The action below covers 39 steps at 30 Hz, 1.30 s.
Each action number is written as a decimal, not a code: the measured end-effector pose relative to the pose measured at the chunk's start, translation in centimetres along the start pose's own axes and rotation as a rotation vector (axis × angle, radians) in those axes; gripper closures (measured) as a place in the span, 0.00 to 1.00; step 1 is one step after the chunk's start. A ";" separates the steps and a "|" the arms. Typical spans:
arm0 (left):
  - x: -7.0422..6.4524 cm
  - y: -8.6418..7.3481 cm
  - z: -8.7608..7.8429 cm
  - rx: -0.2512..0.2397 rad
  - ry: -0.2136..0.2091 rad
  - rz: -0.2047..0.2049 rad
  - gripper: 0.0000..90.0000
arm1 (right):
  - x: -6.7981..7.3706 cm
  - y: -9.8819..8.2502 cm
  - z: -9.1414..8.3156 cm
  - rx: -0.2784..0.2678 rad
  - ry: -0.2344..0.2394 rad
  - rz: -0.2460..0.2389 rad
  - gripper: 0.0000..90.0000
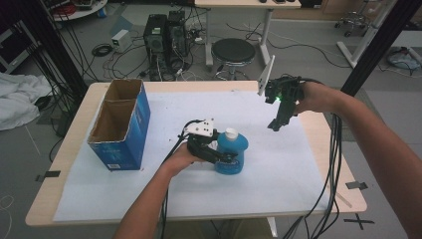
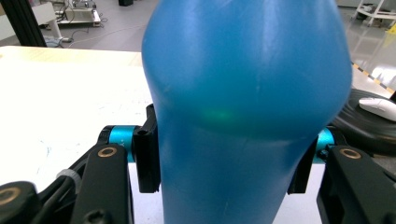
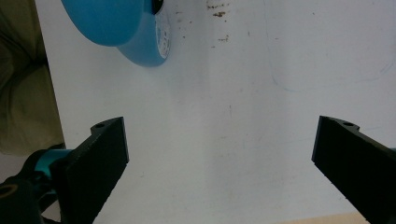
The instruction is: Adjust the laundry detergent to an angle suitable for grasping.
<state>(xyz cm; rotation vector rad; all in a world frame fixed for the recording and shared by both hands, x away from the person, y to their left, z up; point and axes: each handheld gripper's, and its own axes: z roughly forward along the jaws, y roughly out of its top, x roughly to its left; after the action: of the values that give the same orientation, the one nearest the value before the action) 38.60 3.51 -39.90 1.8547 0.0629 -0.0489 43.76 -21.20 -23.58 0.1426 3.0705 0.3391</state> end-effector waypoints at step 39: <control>-2.4 3.9 -6.4 0.219 0.239 -0.053 0.20 | 0.6 -0.5 0.0 0.000 -0.014 0.010 0.03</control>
<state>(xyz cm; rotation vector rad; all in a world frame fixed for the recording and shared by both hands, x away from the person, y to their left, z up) 36.44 8.46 -34.19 2.0703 0.2821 0.1344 43.13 -21.60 -23.70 0.1601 3.0567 0.3370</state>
